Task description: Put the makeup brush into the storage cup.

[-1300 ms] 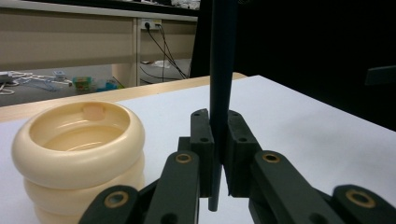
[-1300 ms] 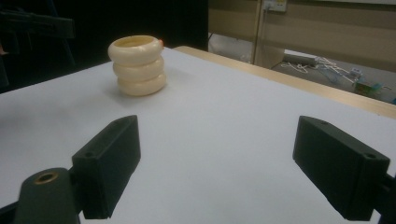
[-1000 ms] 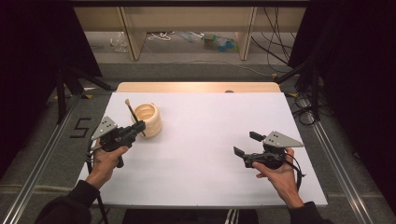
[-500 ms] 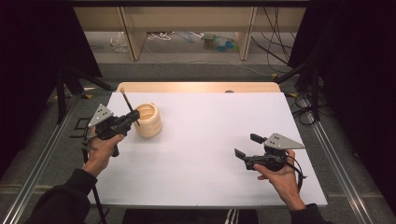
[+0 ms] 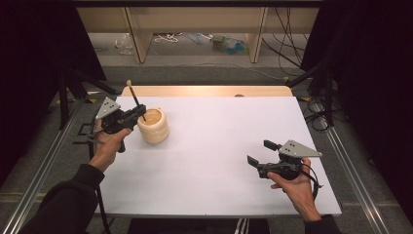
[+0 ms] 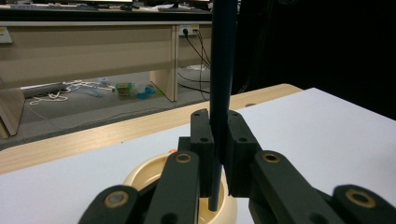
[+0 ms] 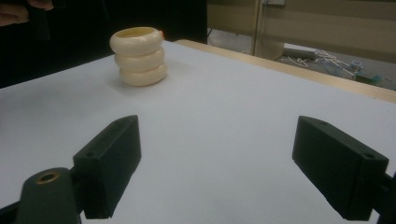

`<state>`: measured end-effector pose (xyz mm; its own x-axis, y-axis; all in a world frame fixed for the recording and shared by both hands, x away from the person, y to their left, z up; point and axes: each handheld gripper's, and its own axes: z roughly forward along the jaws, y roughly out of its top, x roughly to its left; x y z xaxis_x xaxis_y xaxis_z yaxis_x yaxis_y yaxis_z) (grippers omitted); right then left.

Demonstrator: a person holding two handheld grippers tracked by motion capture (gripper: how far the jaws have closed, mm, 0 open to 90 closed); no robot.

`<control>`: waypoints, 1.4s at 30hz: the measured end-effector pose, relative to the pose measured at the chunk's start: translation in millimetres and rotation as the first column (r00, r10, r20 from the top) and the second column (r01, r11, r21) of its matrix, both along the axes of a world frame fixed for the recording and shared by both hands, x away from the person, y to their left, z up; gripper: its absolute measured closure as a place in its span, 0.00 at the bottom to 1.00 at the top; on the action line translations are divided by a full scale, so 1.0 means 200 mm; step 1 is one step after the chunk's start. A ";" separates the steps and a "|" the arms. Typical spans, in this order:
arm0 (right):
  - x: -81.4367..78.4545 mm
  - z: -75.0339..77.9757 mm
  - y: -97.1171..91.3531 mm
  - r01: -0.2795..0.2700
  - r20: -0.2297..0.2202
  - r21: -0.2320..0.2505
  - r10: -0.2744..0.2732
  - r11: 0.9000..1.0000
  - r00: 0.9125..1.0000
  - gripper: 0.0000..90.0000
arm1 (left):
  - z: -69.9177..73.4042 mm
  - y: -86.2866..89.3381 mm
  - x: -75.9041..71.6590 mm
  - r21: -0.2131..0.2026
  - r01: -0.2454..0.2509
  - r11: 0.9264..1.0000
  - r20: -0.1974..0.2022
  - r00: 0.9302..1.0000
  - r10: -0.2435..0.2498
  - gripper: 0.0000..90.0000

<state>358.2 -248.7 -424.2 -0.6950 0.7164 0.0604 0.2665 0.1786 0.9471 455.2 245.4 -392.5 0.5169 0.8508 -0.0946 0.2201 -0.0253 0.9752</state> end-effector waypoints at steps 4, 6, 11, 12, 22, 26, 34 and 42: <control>0.00 0.00 0.00 0.001 0.016 -0.017 -0.001 1.000 1.000 0.18 | -0.01 -0.01 0.03 0.010 -0.005 1.000 -0.008 1.000 0.005 0.93; 0.00 0.00 0.00 0.001 -0.006 -0.017 -0.001 1.000 1.000 0.18 | -0.02 -0.01 0.05 0.009 -0.011 1.000 -0.011 1.000 0.011 0.93; 0.00 0.00 0.00 0.000 0.011 -0.025 0.000 1.000 1.000 0.19 | -0.03 -0.03 0.09 0.009 -0.020 1.000 -0.017 1.000 0.020 0.93; 0.00 0.00 0.00 0.000 -0.006 -0.017 0.000 1.000 1.000 0.19 | -0.04 -0.03 0.10 0.010 -0.024 1.000 -0.020 1.000 0.024 0.93; 0.00 -0.01 0.01 -0.010 0.002 -0.024 0.010 1.000 1.000 0.19 | -0.10 -0.04 0.16 0.021 -0.042 0.999 -0.042 0.998 0.043 0.93; 0.00 -0.01 0.01 -0.010 0.001 -0.024 0.010 1.000 1.000 0.19 | -0.11 -0.04 0.17 0.020 -0.047 0.999 -0.046 0.998 0.048 0.93; 0.00 -0.01 0.01 -0.015 -0.001 -0.031 0.015 0.999 1.000 0.19 | -0.16 -0.05 0.19 0.027 -0.053 0.998 -0.063 0.996 0.055 0.93; 0.01 -0.01 0.01 -0.019 -0.008 -0.034 0.019 0.999 1.000 0.19 | -0.19 -0.06 0.20 0.039 -0.057 0.998 -0.080 0.995 0.060 0.93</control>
